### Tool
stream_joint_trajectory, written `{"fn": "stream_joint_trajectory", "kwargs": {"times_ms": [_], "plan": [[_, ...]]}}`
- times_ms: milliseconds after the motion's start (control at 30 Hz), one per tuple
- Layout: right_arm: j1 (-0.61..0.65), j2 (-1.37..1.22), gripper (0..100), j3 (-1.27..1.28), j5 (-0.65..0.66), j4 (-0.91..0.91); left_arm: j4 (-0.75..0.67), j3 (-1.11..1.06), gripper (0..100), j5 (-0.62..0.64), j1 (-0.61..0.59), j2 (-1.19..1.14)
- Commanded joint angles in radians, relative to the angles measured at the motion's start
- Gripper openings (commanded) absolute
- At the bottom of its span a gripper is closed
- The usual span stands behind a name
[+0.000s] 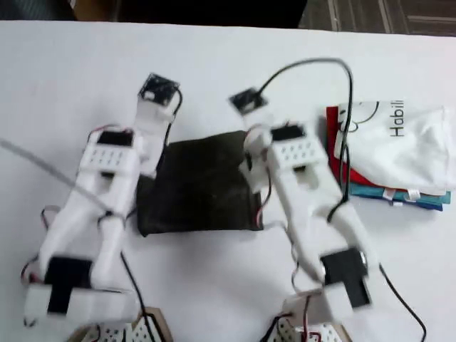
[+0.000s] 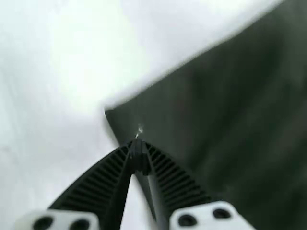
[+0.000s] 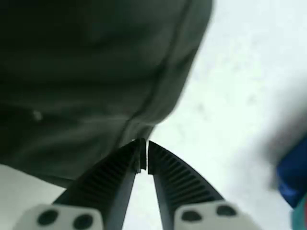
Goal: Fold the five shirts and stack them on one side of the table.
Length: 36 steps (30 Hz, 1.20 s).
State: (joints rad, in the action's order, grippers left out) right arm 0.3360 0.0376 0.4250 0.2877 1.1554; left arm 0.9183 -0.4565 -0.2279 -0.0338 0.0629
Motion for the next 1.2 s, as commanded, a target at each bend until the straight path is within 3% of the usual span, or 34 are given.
{"fn": "stream_joint_trajectory", "kwargs": {"times_ms": [0, 100, 467, 700, 967, 1033, 1167], "plan": [[0.079, 0.193, 2.3, 0.235, 0.002, -0.128, -0.015, 0.186, 2, 0.014, -0.008, -0.172], [0.108, 0.243, 2.3, 0.361, 0.002, -0.183, -0.011, 0.26, 2, 0.014, -0.014, -0.295], [0.038, 0.252, 2.6, 0.52, 0.083, -0.225, 0.081, 0.435, 2, 0.012, -0.058, -0.517], [0.031, 0.254, 2.7, 0.393, 0.083, -0.219, 0.146, 0.495, 2, 0.012, -0.055, -0.451], [0.038, 0.251, 3.2, 0.226, 0.08, -0.176, 0.281, 0.489, 2, 0.008, -0.064, -0.224], [0.048, 0.24, 8.7, 0.166, 0.034, -0.122, 0.33, 0.487, 2, 0.006, -0.064, -0.169], [0.051, 0.196, 29.3, 0.081, -0.035, -0.096, 0.394, 0.487, 2, 0.006, -0.064, -0.081]]}}
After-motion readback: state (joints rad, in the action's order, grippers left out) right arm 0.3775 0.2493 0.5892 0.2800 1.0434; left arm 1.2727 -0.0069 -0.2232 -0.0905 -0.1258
